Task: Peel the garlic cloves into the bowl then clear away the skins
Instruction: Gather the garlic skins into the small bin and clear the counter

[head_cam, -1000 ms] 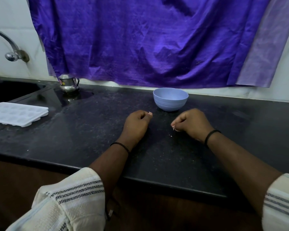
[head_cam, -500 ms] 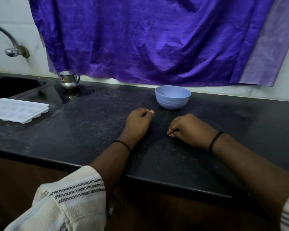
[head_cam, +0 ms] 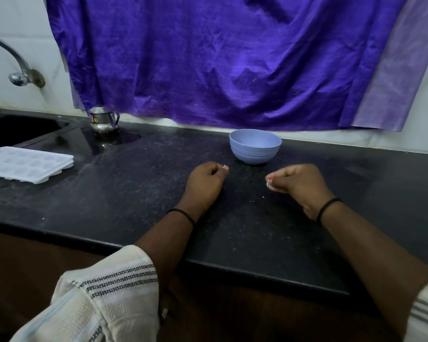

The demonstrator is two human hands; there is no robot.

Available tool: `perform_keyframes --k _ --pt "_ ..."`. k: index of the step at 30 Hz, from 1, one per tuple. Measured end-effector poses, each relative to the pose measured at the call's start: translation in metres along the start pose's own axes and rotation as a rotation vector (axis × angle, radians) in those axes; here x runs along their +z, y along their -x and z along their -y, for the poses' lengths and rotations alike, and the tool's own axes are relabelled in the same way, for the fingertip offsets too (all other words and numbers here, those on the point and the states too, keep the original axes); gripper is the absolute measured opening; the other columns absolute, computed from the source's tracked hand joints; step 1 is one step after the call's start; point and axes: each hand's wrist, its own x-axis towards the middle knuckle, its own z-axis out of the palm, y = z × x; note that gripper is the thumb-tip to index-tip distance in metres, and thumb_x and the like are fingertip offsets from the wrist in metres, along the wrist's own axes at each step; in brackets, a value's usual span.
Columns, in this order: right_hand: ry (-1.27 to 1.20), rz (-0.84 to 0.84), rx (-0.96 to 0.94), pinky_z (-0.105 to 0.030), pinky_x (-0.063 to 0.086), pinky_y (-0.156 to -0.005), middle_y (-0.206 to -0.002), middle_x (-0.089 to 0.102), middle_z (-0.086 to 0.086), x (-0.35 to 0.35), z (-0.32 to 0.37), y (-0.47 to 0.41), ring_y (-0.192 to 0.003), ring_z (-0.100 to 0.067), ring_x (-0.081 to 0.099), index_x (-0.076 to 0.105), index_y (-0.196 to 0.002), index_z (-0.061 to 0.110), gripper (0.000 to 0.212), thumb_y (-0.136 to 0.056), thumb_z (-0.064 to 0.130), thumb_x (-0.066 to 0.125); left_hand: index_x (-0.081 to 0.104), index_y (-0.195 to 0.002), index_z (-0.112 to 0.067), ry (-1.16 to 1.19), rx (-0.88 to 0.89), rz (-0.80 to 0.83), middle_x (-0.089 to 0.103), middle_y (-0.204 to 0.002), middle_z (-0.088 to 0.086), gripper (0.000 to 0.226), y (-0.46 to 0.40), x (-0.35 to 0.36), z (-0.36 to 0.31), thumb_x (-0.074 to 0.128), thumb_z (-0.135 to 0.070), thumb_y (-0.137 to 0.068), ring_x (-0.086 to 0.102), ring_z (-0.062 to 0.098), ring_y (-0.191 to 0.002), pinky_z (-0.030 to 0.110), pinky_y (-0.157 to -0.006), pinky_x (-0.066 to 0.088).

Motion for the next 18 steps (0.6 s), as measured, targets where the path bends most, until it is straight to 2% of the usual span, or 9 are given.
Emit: perform_keyframes --k 2,5,9,10,12,14,18 --pt "-0.147 0.046 0.101 -0.022 0.06 -0.072 -0.088 0.075 -0.019 0.001 -0.004 0.002 -0.078 -0.019 0.072 0.075 -0.077 0.005 0.017 -0.081 -0.011 0.07 0.071 -0.094 -0.01 -0.008 0.003 0.003 0.07 -0.094 0.003 0.023 -0.001 0.0 0.001 0.058 -0.028 -0.098 0.066 0.022 -0.091 0.035 -0.081 0.054" --pt "-0.012 0.064 0.044 -0.027 0.059 -0.076 -0.083 0.077 -0.012 0.011 -0.005 0.002 -0.078 -0.019 0.073 0.076 -0.073 0.01 0.02 -0.08 -0.008 0.072 0.071 -0.094 -0.01 -0.011 0.007 0.002 0.069 -0.094 0.002 0.022 -0.001 0.001 0.002 0.058 -0.028 -0.098 0.065 0.02 -0.091 0.037 -0.084 0.053" --pt "-0.113 0.085 0.064 -0.023 0.06 -0.073 -0.085 0.076 -0.013 0.018 0.003 0.004 -0.078 -0.017 0.072 0.075 -0.078 0.007 0.015 -0.082 -0.007 0.071 0.071 -0.09 -0.011 -0.012 0.009 -0.011 0.07 -0.091 0.003 0.021 -0.002 0.001 0.002 0.06 -0.026 -0.098 0.065 0.018 -0.086 0.033 -0.078 0.052" --pt "-0.051 0.064 0.043 -0.024 0.06 -0.074 -0.084 0.076 -0.009 0.016 0.002 0.004 -0.078 -0.016 0.072 0.076 -0.078 0.008 0.014 -0.082 -0.004 0.073 0.071 -0.09 -0.011 -0.019 0.01 -0.009 0.07 -0.091 0.001 0.021 -0.002 0.001 0.002 0.06 -0.027 -0.097 0.065 0.017 -0.086 0.03 -0.076 0.051" --pt "0.254 0.022 -0.064 -0.024 0.056 -0.078 -0.079 0.075 0.004 0.011 -0.001 0.004 -0.078 -0.009 0.07 0.078 -0.076 0.016 0.013 -0.083 0.005 0.076 0.071 -0.091 -0.011 -0.029 0.011 -0.009 0.07 -0.091 0.002 0.021 -0.003 0.001 0.003 0.06 -0.028 -0.097 0.066 0.017 -0.086 0.028 -0.075 0.051" --pt "0.508 0.058 -0.17 -0.021 0.051 -0.082 -0.084 0.074 0.012 0.01 0.002 0.007 -0.081 -0.003 0.066 0.079 -0.081 0.019 0.011 -0.086 0.011 0.074 0.071 -0.091 -0.012 -0.026 0.01 -0.007 0.07 -0.091 0.002 0.02 -0.004 0.001 0.003 0.06 -0.028 -0.097 0.065 0.017 -0.085 0.026 -0.071 0.05" --pt "0.871 0.235 -0.303 -0.033 0.052 -0.094 -0.102 0.074 0.004 0.017 0.013 0.008 -0.094 -0.014 0.066 0.078 -0.094 0.019 0.015 -0.092 0.013 0.065 0.071 -0.092 -0.013 -0.026 0.011 -0.004 0.069 -0.09 0.0 0.019 -0.003 0.002 0.003 0.059 -0.027 -0.098 0.064 0.015 -0.083 0.027 -0.072 0.049"
